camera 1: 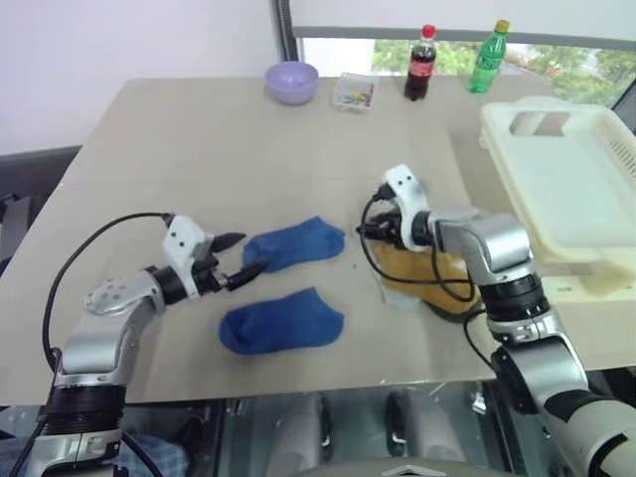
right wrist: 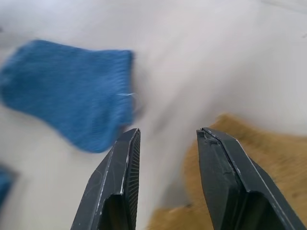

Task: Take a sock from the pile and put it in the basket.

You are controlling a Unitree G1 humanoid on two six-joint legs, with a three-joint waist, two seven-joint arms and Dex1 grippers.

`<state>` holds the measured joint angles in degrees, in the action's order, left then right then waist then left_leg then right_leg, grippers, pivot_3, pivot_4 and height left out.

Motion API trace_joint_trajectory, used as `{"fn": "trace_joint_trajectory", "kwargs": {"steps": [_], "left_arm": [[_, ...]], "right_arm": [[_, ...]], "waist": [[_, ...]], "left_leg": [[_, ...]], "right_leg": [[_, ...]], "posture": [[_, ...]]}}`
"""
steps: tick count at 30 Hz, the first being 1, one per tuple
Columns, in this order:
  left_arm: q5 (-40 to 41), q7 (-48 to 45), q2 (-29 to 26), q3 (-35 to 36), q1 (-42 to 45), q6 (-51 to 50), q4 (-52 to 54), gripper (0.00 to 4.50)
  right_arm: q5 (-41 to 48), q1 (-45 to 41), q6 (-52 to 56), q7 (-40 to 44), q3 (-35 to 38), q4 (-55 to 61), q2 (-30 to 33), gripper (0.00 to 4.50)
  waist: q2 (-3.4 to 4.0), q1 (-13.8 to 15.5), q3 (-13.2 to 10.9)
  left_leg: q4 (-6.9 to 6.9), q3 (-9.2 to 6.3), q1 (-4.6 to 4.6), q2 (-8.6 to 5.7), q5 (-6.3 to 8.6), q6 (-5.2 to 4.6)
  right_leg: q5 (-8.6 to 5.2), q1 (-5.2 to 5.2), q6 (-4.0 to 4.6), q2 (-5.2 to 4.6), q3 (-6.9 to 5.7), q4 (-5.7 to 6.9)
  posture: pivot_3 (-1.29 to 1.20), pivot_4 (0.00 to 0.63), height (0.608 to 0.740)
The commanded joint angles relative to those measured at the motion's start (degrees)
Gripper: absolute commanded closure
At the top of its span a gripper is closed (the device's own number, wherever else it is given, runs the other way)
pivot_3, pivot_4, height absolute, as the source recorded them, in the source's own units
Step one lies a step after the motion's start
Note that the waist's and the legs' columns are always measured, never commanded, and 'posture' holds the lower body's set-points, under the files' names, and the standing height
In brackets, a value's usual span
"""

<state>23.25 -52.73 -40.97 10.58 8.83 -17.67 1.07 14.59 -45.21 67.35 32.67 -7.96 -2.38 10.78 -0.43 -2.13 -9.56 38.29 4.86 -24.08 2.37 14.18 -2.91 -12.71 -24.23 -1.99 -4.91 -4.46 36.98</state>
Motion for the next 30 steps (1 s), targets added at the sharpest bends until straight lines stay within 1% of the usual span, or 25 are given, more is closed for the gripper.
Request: {"fn": "trace_joint_trajectory", "kwargs": {"steps": [1,6,11,17,20,22,23,27,30], "left_arm": [[-0.3,-0.1,-0.1,0.4,0.2,1.6,1.0,0.4],[-0.9,-0.3,0.0,0.2,0.3,2.4,0.7,0.4],[-1.3,-0.2,0.2,0.1,0.0,2.8,1.1,0.4],[-1.6,0.0,0.4,0.3,-0.6,2.9,1.5,0.4],[-1.8,0.3,0.7,0.3,-0.5,3.0,1.4,0.4],[-2.2,1.5,0.8,0.5,-0.1,2.1,0.8,0.4],[-2.1,2.2,1.0,0.6,0.0,1.0,0.7,0.4],[-1.0,4.9,1.7,0.8,0.4,-3.7,-0.1,0.4],[-1.7,7.1,2.3,0.7,2.0,-5.8,-1.5,0.4]], "right_arm": [[3.0,0.3,2.9,-0.4,1.4,2.9,-1.2,2.61],[3.2,0.9,2.6,-2.8,0.9,0.1,-3.5,2.61],[4.9,0.3,3.2,-5.7,4.5,-3.6,-8.1,2.61],[5.1,-0.2,2.2,-7.9,5.7,-5.6,-9.8,2.61],[5.0,0.2,1.7,-8.1,5.0,-5.2,-9.3,3.38],[5.0,0.4,1.6,-8.2,4.6,-4.9,-8.9,4.34],[4.9,0.6,1.4,-8.3,4.3,-4.9,-8.7,4.45],[4.5,1.2,0.8,-8.3,3.0,-4.6,-8.0,4.45],[4.2,1.4,-0.1,-8.4,2.1,-4.7,-7.6,4.45]], "waist": [[0.0,0.0,0.0],[0.0,0.0,0.0],[0.0,0.0,0.0],[0.0,0.0,0.0],[0.0,0.0,0.0],[0.0,0.0,0.0],[0.0,0.0,0.0],[0.0,-0.1,0.0],[0.0,0.0,0.0]], "left_leg": [[0.0,0.0,0.0,0.0,0.01,-0.01],[0.0,0.0,0.0,0.0,0.02,-0.04],[0.0,0.0,0.0,-0.01,0.01,-0.02],[0.0,0.0,0.0,-0.02,0.01,-0.02],[0.0,-0.02,0.0,-0.01,0.01,-0.02],[0.0,-0.02,0.0,-0.01,0.01,-0.02],[0.0,-0.02,0.0,-0.01,0.01,-0.02],[0.0,-0.02,0.0,-0.01,0.01,-0.02],[0.0,-0.02,0.0,-0.01,0.01,-0.03]], "right_leg": [[0.0,0.0,0.0,0.0,0.0,0.0],[0.0,0.0,0.0,-0.01,0.0,0.0],[0.0,0.0,0.0,0.0,0.0,0.0],[0.0,0.0,0.0,-0.02,0.0,0.0],[0.0,0.0,0.0,-0.01,-0.01,0.0],[0.0,0.0,0.0,-0.01,-0.01,0.0],[0.0,0.0,0.0,-0.01,-0.01,0.0],[0.0,0.0,0.0,-0.01,-0.01,0.0],[0.0,0.01,-0.01,0.0,-0.01,0.0]], "posture": [[0.0,0.15,0.733],[0.0,0.15,0.733],[0.0,0.15,0.733],[0.0,0.15,0.733],[0.0,0.15,0.733],[0.0,0.15,0.733],[0.0,0.15,0.733],[0.0,0.15,0.733],[0.0,0.15,0.733]]}}
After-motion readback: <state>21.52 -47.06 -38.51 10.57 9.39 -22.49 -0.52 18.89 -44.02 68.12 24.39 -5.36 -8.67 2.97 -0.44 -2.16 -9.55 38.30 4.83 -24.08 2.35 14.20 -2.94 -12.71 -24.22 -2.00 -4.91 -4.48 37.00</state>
